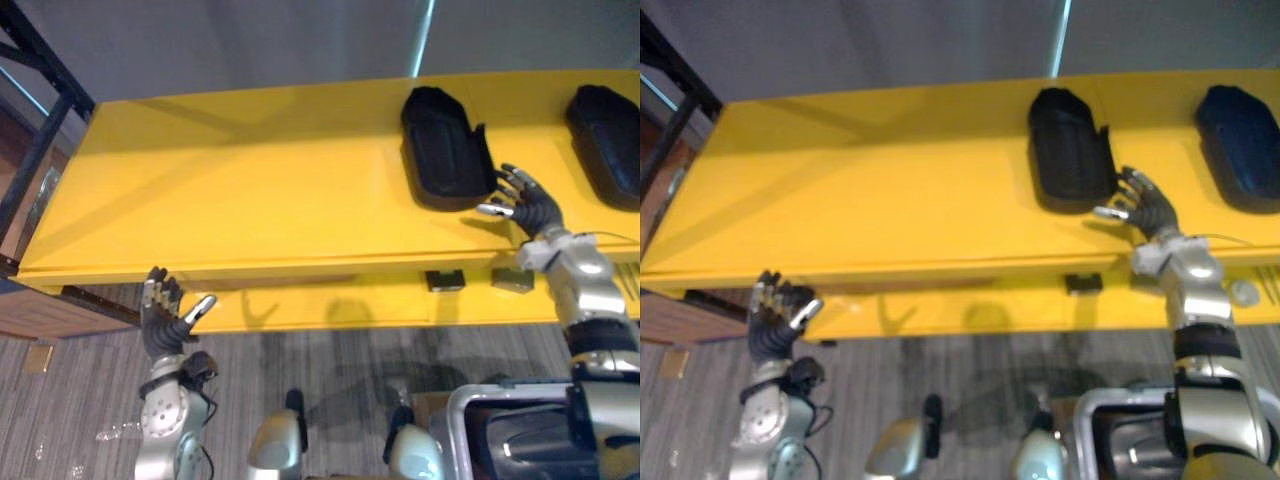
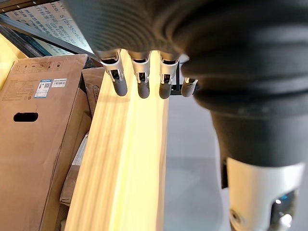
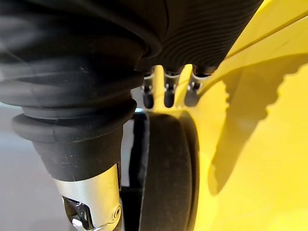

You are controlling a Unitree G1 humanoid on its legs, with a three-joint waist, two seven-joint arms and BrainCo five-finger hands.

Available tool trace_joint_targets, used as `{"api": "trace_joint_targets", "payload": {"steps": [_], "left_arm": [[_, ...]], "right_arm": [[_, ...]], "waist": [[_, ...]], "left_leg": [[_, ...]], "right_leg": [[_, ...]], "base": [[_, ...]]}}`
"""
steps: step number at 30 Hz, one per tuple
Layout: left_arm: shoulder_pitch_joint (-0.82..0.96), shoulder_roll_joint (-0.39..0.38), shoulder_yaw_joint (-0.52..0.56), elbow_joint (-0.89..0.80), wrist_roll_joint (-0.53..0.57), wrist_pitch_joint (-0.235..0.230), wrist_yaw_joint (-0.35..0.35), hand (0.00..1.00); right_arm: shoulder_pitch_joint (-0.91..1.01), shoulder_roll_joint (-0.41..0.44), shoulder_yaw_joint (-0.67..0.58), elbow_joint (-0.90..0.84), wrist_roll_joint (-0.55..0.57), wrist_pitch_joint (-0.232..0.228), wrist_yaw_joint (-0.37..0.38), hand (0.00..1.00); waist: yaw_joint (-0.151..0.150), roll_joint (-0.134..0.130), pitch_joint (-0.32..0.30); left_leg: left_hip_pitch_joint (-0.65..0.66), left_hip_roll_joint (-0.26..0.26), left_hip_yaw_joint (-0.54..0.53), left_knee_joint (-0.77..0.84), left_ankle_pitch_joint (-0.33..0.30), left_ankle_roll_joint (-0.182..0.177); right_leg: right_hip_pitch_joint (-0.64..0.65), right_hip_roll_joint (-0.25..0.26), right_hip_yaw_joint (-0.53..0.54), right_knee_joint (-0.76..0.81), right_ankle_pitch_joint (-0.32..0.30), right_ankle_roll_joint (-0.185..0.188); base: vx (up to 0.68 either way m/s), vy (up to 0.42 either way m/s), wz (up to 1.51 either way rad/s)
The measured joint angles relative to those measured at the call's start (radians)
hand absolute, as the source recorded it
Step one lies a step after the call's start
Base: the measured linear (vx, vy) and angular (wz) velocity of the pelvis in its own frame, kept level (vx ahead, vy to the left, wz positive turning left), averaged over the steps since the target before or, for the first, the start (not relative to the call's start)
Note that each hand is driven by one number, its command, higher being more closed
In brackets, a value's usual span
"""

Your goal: Walk over and take plastic housings, then place them on the shelf

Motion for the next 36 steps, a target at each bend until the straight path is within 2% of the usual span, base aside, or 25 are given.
{"api": "trace_joint_targets", "payload": {"steps": [7, 10, 12, 17, 18, 19, 20, 22, 24, 25, 28, 34, 36], "left_arm": [[-0.007, 0.000, 0.012, 0.000, -0.002, 0.000, -0.001, 0.00], [-0.008, 0.000, 0.014, 0.000, -0.002, 0.000, -0.001, 0.00], [-0.008, 0.000, 0.014, 0.000, -0.002, 0.000, -0.001, 0.00], [-0.004, -0.003, 0.010, 0.001, -0.002, -0.004, 0.001, 0.00], [-0.004, -0.004, 0.009, 0.000, -0.002, -0.009, 0.001, 0.00], [-0.004, -0.004, 0.009, 0.000, -0.002, -0.018, 0.001, 0.00], [-0.002, -0.004, 0.010, -0.001, -0.002, -0.021, 0.002, 0.00], [0.010, -0.010, 0.011, -0.001, -0.003, -0.022, 0.013, 0.00], [0.006, -0.015, 0.012, -0.004, -0.003, -0.022, 0.022, 0.00], [0.003, -0.016, 0.018, -0.005, -0.003, -0.022, 0.023, 0.00], [0.004, -0.016, 0.031, -0.005, -0.002, -0.022, 0.026, 0.00], [0.002, -0.044, 0.064, -0.005, 0.000, -0.022, 0.032, 0.00], [0.005, -0.043, 0.069, -0.005, 0.000, -0.022, 0.034, 0.00]], "right_arm": [[-0.006, 0.000, 0.002, 0.000, 0.000, -0.001, 0.011, 0.00], [-0.006, 0.000, 0.003, 0.000, -0.002, -0.004, -0.007, 0.00], [-0.006, 0.000, 0.003, 0.001, -0.007, -0.018, -0.047, 0.00], [0.003, 0.025, -0.048, -0.044, -0.088, -0.098, -0.270, 0.00], [0.023, 0.050, -0.105, -0.128, -0.107, -0.127, -0.330, 1.00], [0.050, 0.076, -0.150, -0.244, -0.117, -0.148, -0.386, 1.00], [0.065, 0.093, -0.167, -0.305, -0.125, -0.157, -0.410, 1.00], [0.169, 0.185, -0.197, -0.575, -0.186, -0.168, -0.468, 1.00], [0.244, 0.233, -0.194, -0.684, -0.203, -0.165, -0.467, 1.00], [0.290, 0.268, -0.192, -0.728, -0.205, -0.146, -0.451, 1.00], [0.350, 0.307, -0.175, -0.732, -0.220, -0.097, -0.407, 1.00], [0.366, 0.313, -0.164, -0.732, -0.232, -0.076, -0.329, 1.00], [0.366, 0.313, -0.149, -0.731, -0.232, -0.054, -0.314, 1.00]], "waist": [[-0.002, 0.000, 0.004], [0.001, 0.003, 0.006], [0.004, 0.007, 0.008], [0.009, 0.012, 0.011], [0.008, 0.016, 0.017], [0.004, 0.020, 0.026], [0.002, 0.020, 0.027], [-0.018, 0.020, 0.028], [-0.022, 0.019, 0.028], [-0.031, 0.019, 0.028], [-0.046, 0.018, 0.029], [-0.056, 0.017, 0.029], [-0.056, 0.017, 0.029]], "left_leg": [[-0.016, 0.012, -0.007, 0.028, -0.014, -0.002], [-0.016, 0.015, -0.008, 0.029, -0.014, -0.002], [-0.017, 0.015, -0.008, 0.029, -0.014, -0.002], [-0.020, 0.015, -0.003, 0.025, -0.014, -0.003], [-0.021, 0.015, -0.002, 0.025, -0.014, -0.003], [-0.021, 0.016, 0.000, 0.027, -0.014, -0.003], [-0.022, 0.016, 0.003, 0.026, -0.014, -0.003], [-0.029, 0.018, 0.013, 0.026, -0.018, -0.005], [-0.031, 0.019, 0.018, 0.027, -0.021, -0.005], [-0.035, 0.019, 0.019, 0.027, -0.022, -0.005], [-0.033, 0.021, 0.042, 0.029, -0.029, -0.005], [-0.037, 0.024, 0.048, 0.029, -0.032, -0.007], [-0.037, 0.024, 0.047, 0.029, -0.032, -0.007]], "right_leg": [[0.000, 0.013, -0.001, 0.001, -0.001, -0.002], [0.000, 0.015, -0.002, 0.004, -0.003, -0.005], [-0.002, 0.014, -0.002, 0.006, -0.004, -0.006], [-0.016, 0.011, 0.001, 0.012, -0.006, -0.009], [-0.017, 0.010, 0.001, 0.012, -0.006, -0.009], [-0.019, 0.009, 0.003, 0.012, -0.006, -0.009], [-0.023, 0.009, 0.005, 0.012, -0.006, -0.009], [-0.039, 0.010, 0.019, 0.013, -0.006, -0.009], [-0.050, 0.010, 0.026, 0.016, -0.007, -0.009], [-0.054, 0.009, 0.028, 0.016, -0.008, -0.009], [-0.066, 0.010, 0.049, 0.020, -0.010, -0.007], [-0.085, 0.012, 0.058, 0.032, -0.014, -0.008], [-0.085, 0.012, 0.057, 0.033, -0.016, -0.008]], "base": [[0.00, 0.000, 0.00], [0.00, 0.000, 0.00], [0.00, 0.000, 0.00], [0.00, 0.002, -0.02], [0.00, 0.000, 0.00], [0.02, 0.016, -0.05], [0.02, 0.011, -0.11], [0.04, 0.011, -0.13], [0.04, 0.006, -0.12], [0.03, 0.004, -0.07], [0.01, 0.013, -0.14], [0.00, -0.001, -0.07], [0.00, 0.000, 0.00]]}}
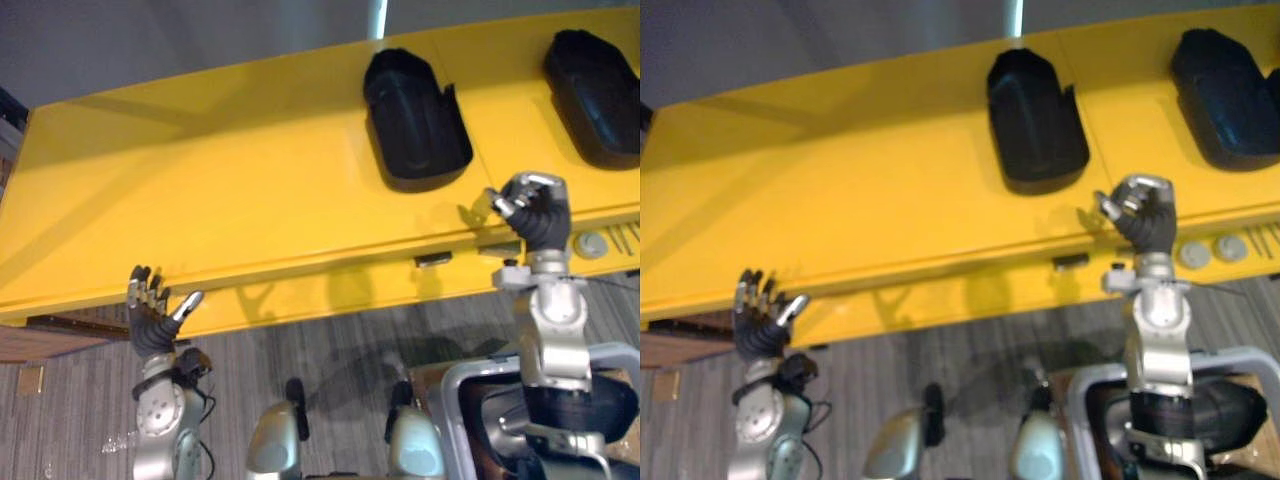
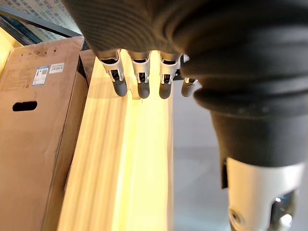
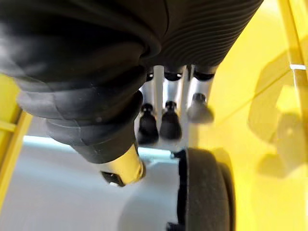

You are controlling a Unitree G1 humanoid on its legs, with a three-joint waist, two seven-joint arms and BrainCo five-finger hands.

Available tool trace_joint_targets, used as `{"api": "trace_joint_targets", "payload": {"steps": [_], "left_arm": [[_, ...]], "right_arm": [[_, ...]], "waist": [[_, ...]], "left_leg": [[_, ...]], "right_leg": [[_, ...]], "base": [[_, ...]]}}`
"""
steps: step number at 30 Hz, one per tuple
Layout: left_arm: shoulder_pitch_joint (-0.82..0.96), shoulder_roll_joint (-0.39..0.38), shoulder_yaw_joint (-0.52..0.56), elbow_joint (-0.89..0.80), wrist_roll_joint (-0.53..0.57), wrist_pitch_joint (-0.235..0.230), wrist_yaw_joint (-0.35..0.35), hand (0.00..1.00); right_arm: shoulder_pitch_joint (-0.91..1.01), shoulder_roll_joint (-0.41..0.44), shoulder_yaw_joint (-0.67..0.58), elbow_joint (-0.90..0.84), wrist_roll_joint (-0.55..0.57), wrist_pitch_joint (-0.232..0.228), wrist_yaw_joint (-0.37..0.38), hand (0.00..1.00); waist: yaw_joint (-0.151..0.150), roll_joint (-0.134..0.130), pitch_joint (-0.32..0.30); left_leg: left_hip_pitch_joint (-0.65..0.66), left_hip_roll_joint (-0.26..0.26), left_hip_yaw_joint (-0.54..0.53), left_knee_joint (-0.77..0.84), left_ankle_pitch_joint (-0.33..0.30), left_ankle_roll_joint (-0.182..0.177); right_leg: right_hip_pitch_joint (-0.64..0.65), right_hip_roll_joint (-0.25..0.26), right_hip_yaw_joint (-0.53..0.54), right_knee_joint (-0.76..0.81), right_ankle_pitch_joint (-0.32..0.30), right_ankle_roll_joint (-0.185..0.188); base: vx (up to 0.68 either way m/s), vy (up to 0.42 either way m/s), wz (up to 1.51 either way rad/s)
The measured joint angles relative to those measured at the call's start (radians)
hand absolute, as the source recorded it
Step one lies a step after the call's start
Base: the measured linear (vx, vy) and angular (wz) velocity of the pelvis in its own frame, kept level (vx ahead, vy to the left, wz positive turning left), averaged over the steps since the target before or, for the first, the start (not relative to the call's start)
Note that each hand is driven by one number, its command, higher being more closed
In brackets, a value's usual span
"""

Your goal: Walk over and take plastic housings, then place them on the shelf

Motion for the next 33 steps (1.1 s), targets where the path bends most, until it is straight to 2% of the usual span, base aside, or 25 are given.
{"api": "trace_joint_targets", "payload": {"steps": [3, 7, 13, 17, 20, 26, 33], "left_arm": [[0.000, 0.000, 0.000, -0.003, 0.000, 0.000, 0.000, 0.00], [0.003, 0.000, 0.000, -0.008, 0.000, 0.000, -0.003, 0.00], [0.003, 0.000, 0.001, -0.011, 0.000, 0.001, -0.004, 0.00], [0.002, 0.000, 0.000, -0.019, 0.002, 0.006, -0.004, 0.00], [0.004, 0.001, 0.000, -0.036, 0.002, 0.008, -0.004, 0.00], [0.002, 0.001, 0.000, -0.039, 0.002, 0.008, -0.010, 0.00], [-0.014, 0.001, -0.003, -0.039, 0.001, 0.008, -0.015, 0.00]], "right_arm": [[0.001, 0.000, 0.022, 0.008, 0.000, 0.038, 0.030, 1.00], [0.000, -0.001, 0.025, 0.038, 0.020, 0.065, 0.095, 1.00], [-0.019, -0.012, 0.056, 0.100, 0.044, 0.072, 0.160, 1.00], [-0.041, -0.027, 0.083, 0.152, 0.059, 0.074, 0.160, 1.00], [-0.064, -0.034, 0.089, 0.206, 0.068, 0.058, 0.159, 1.00], [-0.108, -0.046, 0.103, 0.298, 0.102, 0.007, 0.162, 1.00], [-0.246, -0.063, 0.113, 0.453, 0.119, -0.005, 0.161, 1.00]], "waist": [[0.000, 0.000, 0.000], [0.001, -0.001, 0.000], [0.001, -0.001, 0.001], [-0.003, -0.004, 0.001], [0.002, -0.015, 0.000], [0.001, -0.015, 0.000], [0.023, -0.010, -0.001]], "left_leg": [[0.000, -0.002, -0.003, -0.001, 0.000, 0.000], [0.002, -0.007, -0.007, -0.001, 0.000, 0.000], [0.001, -0.007, -0.010, 0.015, -0.004, 0.002], [-0.001, -0.008, -0.032, 0.031, -0.011, 0.004], [-0.003, -0.008, -0.037, 0.032, -0.011, 0.002], [-0.005, -0.008, -0.040, 0.039, -0.008, 0.001], [-0.017, -0.013, -0.062, 0.049, -0.001, 0.006]], "right_leg": [[0.000, -0.003, -0.002, 0.005, -0.004, 0.000], [0.000, -0.009, -0.006, 0.017, -0.011, -0.001], [0.006, -0.011, -0.010, 0.021, -0.011, -0.001], [0.031, -0.013, -0.033, 0.015, -0.012, -0.002], [0.034, -0.012, -0.038, 0.006, -0.015, -0.006], [0.036, -0.012, -0.038, 0.005, -0.008, -0.005], [0.050, -0.014, -0.062, 0.002, 0.002, 0.003]], "base": [[0.01, -0.013, 0.04], [0.01, -0.008, 0.05], [-0.01, 0.001, 0.01], [-0.05, 0.006, 0.11], [-0.06, 0.010, 0.05], [-0.01, 0.001, 0.00], [0.00, 0.002, 0.11]]}}
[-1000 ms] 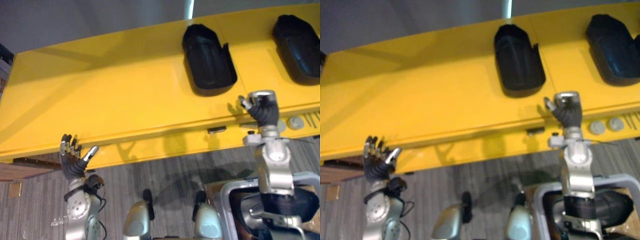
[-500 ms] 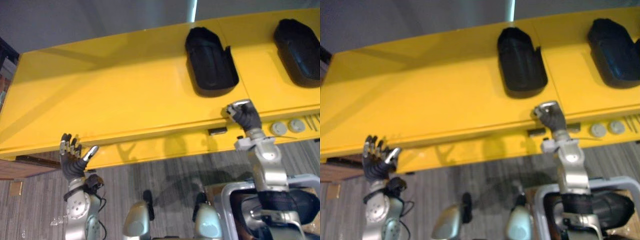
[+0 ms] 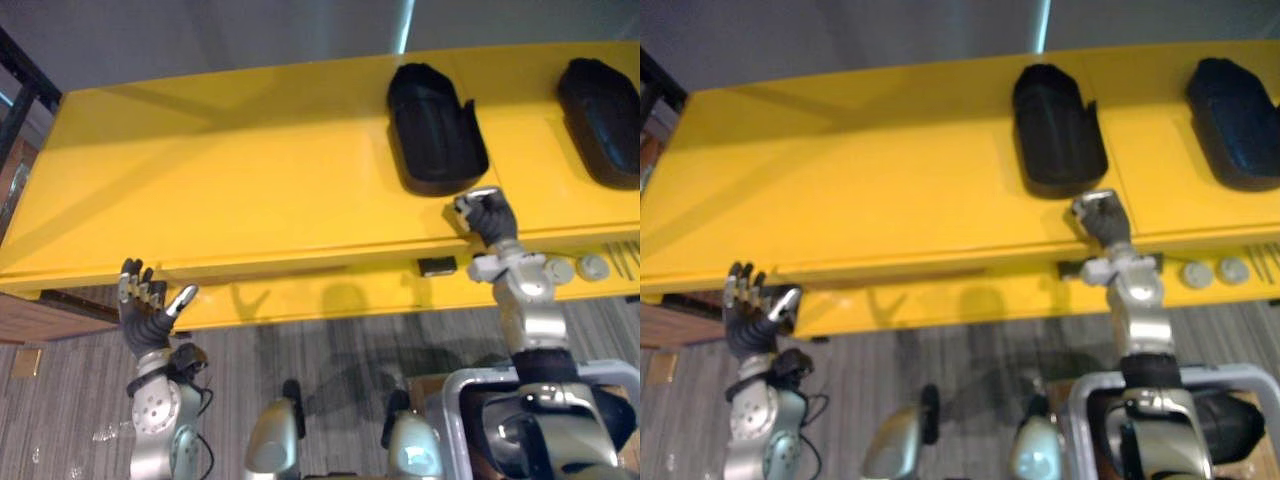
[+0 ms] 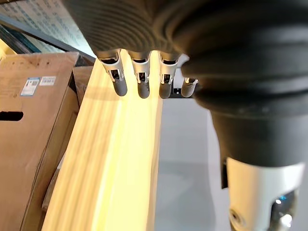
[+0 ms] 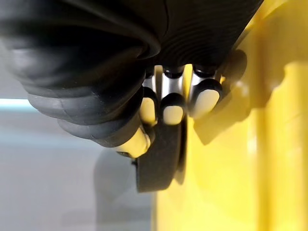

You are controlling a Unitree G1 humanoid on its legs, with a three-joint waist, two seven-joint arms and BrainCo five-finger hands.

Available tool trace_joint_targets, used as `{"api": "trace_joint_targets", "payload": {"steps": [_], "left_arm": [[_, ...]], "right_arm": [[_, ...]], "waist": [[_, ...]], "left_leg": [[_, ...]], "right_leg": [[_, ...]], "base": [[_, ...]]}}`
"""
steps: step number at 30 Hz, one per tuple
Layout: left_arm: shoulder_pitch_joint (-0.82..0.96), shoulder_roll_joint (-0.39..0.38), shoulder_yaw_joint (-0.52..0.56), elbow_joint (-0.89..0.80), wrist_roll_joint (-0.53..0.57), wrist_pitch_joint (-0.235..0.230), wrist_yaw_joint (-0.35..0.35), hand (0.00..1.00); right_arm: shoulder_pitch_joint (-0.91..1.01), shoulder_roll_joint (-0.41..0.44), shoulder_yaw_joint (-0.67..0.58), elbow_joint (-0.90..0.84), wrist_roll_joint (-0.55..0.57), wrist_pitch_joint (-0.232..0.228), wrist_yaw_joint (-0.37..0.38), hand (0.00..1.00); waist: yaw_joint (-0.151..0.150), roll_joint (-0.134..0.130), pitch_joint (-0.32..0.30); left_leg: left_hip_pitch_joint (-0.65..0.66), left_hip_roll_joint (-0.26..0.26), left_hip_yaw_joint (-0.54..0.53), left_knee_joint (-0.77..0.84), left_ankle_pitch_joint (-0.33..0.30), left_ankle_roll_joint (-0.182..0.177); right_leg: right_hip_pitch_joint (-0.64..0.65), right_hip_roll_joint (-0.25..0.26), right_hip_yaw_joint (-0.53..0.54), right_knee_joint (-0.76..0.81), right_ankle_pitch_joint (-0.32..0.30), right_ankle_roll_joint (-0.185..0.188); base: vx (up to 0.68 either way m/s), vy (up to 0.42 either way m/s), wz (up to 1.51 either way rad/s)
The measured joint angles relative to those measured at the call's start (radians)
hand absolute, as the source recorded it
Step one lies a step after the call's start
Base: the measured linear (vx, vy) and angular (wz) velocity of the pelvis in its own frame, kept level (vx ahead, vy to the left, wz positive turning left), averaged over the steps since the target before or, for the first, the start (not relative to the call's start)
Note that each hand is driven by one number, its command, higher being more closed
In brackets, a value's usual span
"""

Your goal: Walk over and take plastic housings, then place them on the shelf

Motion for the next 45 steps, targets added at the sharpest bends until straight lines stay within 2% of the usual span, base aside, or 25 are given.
{"api": "trace_joint_targets", "payload": {"steps": [7, 16, 24, 25, 28, 31, 36, 38, 39, 42, 45], "left_arm": [[0.000, -0.001, -0.010, 0.000, -0.001, 0.005, -0.005, 0.00], [0.001, -0.002, -0.019, 0.000, -0.002, 0.005, -0.006, 0.00], [0.001, -0.002, -0.021, 0.000, -0.002, 0.005, -0.008, 0.00], [0.001, -0.002, -0.021, 0.000, -0.002, 0.004, -0.009, 0.00], [0.002, -0.002, -0.021, 0.000, -0.003, 0.003, -0.011, 0.00], [0.005, -0.007, -0.021, 0.001, -0.003, 0.001, -0.015, 0.00], [0.003, -0.021, -0.022, 0.001, -0.002, -0.008, -0.019, 0.00], [0.007, -0.023, -0.024, 0.002, -0.001, -0.010, -0.017, 0.00], [0.011, -0.025, -0.023, 0.002, -0.001, -0.010, -0.017, 0.00], [0.025, -0.057, -0.047, 0.002, -0.001, -0.014, 0.003, 0.00], [0.017, -0.083, -0.058, -0.003, 0.000, -0.049, 0.024, 0.00]], "right_arm": [[-0.065, -0.017, 0.007, 0.073, 0.001, -0.003, -0.003, 1.00], [-0.117, -0.040, 0.009, 0.116, 0.000, -0.002, -0.002, 1.00], [-0.127, -0.047, 0.009, 0.114, 0.001, -0.002, 0.000, 1.00], [-0.127, -0.047, 0.009, 0.107, 0.001, -0.002, 0.000, 0.00], [-0.086, -0.046, 0.009, -0.017, -0.003, -0.002, -0.004, 0.00], [0.023, -0.029, -0.008, -0.298, -0.059, -0.010, -0.045, 0.00], [0.163, 0.055, -0.089, -0.629, -0.160, -0.076, -0.134, 0.00], [0.253, 0.091, -0.154, -0.730, -0.177, -0.120, -0.232, 0.00], [0.277, 0.104, -0.168, -0.747, -0.179, -0.128, -0.255, 0.00], [0.424, 0.179, -0.227, -0.810, -0.173, -0.179, -0.375, 0.00], [0.557, 0.265, -0.239, -0.838, -0.158, -0.199, -0.436, 0.00]], "waist": [[0.015, 0.010, 0.001], [0.019, 0.043, 0.006], [0.018, 0.046, 0.004], [0.017, 0.046, 0.004], [0.017, 0.046, 0.004], [0.013, 0.046, 0.004], [-0.007, 0.039, 0.001], [-0.015, 0.018, -0.015], [-0.016, 0.011, -0.024], [-0.040, -0.022, -0.084], [-0.048, -0.042, -0.121]], "left_leg": [[0.002, -0.010, -0.004, 0.001, 0.001, 0.001], [0.004, -0.014, -0.004, 0.000, 0.005, 0.005], [0.004, -0.015, -0.002, -0.006, 0.008, 0.006], [0.005, -0.015, -0.001, -0.008, 0.008, 0.006], [0.013, -0.014, 0.002, -0.019, 0.009, 0.005], [0.018, -0.009, 0.014, -0.025, 0.009, 0.004], [0.020, 0.006, 0.033, -0.028, -0.003, -0.001], [0.032, 0.017, 0.056, -0.031, -0.014, -0.003], [0.037, 0.020, 0.061, -0.031, -0.018, -0.004], [0.048, 0.027, 0.078, -0.030, -0.036, -0.006], [0.076, 0.042, 0.112, -0.024, -0.062, -0.010]], "right_leg": [[0.004, -0.004, -0.001, 0.004, 0.001, 0.001], [0.004, -0.009, -0.001, 0.015, 0.000, 0.002], [0.001, -0.010, 0.000, 0.015, 0.000, 0.002], [0.001, -0.010, 0.000, 0.014, 0.000, 0.002], [0.001, -0.009, 0.005, 0.009, 0.000, 0.002], [0.003, -0.002, 0.009, -0.006, 0.002, 0.004], [0.010, 0.017, 0.028, -0.055, 0.026, 0.007], [0.025, 0.031, 0.041, -0.091, 0.040, 0.008], [0.027, 0.034, 0.051, -0.098, 0.042, 0.008], [0.043, 0.043, 0.061, -0.133, 0.050, 0.010], [0.060, 0.054, 0.093, -0.156, 0.056, 0.012]], "base": [[0.01, 0.000, 0.01], [-0.01, 0.006, 0.00], [0.00, 0.000, 0.00], [0.00, 0.001, -0.04], [0.01, -0.002, -0.05], [0.04, -0.005, -0.07], [0.04, 0.009, -0.14], [0.06, 0.010, -0.24], [0.07, 0.026, -0.33], [0.09, 0.025, -0.18], [0.06, 0.014, -0.32]]}}
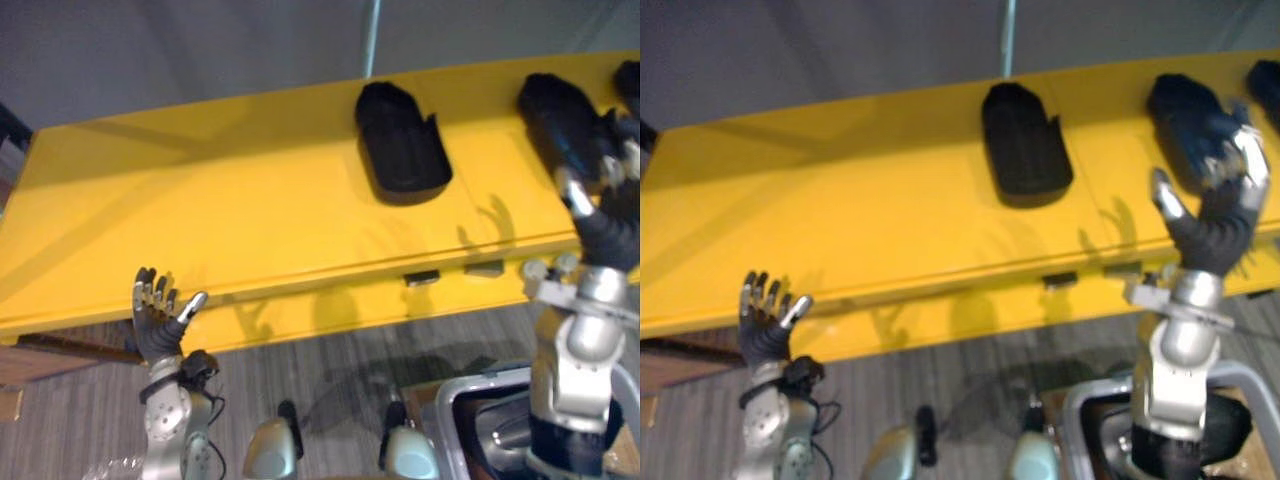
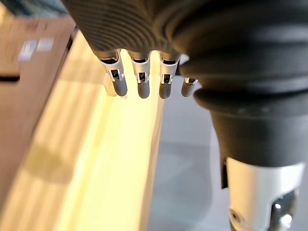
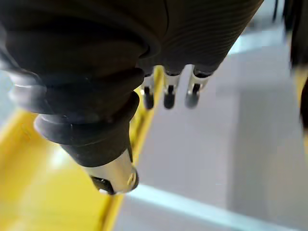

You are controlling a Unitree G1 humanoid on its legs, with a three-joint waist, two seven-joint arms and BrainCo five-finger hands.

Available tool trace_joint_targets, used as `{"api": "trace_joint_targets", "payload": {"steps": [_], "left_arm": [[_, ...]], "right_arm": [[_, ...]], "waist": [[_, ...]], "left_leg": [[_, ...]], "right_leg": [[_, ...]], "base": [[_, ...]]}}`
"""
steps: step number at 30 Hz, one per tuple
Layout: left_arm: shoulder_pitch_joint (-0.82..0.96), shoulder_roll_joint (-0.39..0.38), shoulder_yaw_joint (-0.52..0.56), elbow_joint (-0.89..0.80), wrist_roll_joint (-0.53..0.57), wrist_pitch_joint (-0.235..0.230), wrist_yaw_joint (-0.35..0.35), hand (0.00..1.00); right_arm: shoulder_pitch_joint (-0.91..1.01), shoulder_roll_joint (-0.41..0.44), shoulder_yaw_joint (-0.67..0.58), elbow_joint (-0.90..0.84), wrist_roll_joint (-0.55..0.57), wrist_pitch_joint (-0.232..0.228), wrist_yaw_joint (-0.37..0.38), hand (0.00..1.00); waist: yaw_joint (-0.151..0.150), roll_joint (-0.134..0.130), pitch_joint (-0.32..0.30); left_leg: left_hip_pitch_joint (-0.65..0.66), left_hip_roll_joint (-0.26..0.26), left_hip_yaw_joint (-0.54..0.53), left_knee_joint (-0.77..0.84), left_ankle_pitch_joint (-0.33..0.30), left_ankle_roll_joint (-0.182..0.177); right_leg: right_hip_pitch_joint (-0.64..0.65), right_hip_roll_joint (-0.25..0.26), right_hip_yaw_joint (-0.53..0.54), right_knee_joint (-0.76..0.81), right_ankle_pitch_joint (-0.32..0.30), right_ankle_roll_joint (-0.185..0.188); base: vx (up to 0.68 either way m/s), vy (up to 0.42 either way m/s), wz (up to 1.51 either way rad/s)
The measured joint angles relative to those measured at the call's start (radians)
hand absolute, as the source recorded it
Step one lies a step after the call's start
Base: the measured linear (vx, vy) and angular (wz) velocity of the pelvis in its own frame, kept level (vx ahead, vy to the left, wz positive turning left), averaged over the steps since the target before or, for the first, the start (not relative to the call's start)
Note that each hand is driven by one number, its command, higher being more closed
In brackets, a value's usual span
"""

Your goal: Walk over and take plastic housings, then place them on the shelf

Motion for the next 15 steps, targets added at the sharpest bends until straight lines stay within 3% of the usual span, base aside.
{"api": "trace_joint_targets", "payload": {"steps": [6, 11, 15], "left_arm": [[-0.030, -0.002, -0.024, -0.100, 0.053, -0.072, 0.042, 0.00], [-0.031, -0.001, -0.077, -0.136, 0.089, -0.080, 0.076, 0.00], [-0.015, -0.001, -0.123, -0.136, 0.088, -0.078, 0.083, 0.00]], "right_arm": [[0.174, 0.079, -0.041, 0.005, -0.010, 0.022, -0.105, 0.00], [0.327, 0.147, -0.115, 0.055, 0.028, 0.029, -0.177, 0.00], [0.438, 0.225, -0.125, 0.060, 0.121, 0.003, -0.172, 0.00]], "waist": [[-0.042, -0.009, -0.029], [-0.090, -0.005, -0.051], [-0.136, -0.004, -0.066]], "left_leg": [[0.063, 0.015, 0.080, -0.002, -0.027, -0.001], [0.103, 0.036, 0.174, 0.001, -0.055, -0.007], [0.121, 0.053, 0.226, 0.001, -0.067, -0.017]], "right_leg": [[0.021, 0.014, 0.076, -0.029, 0.017, 0.003], [0.009, 0.035, 0.164, -0.049, 0.033, 0.005], [-0.009, 0.051, 0.216, -0.059, 0.042, 0.003]], "base": [[0.02, 0.030, -0.37], [0.00, 0.047, -0.54], [0.04, 0.025, -0.48]]}}
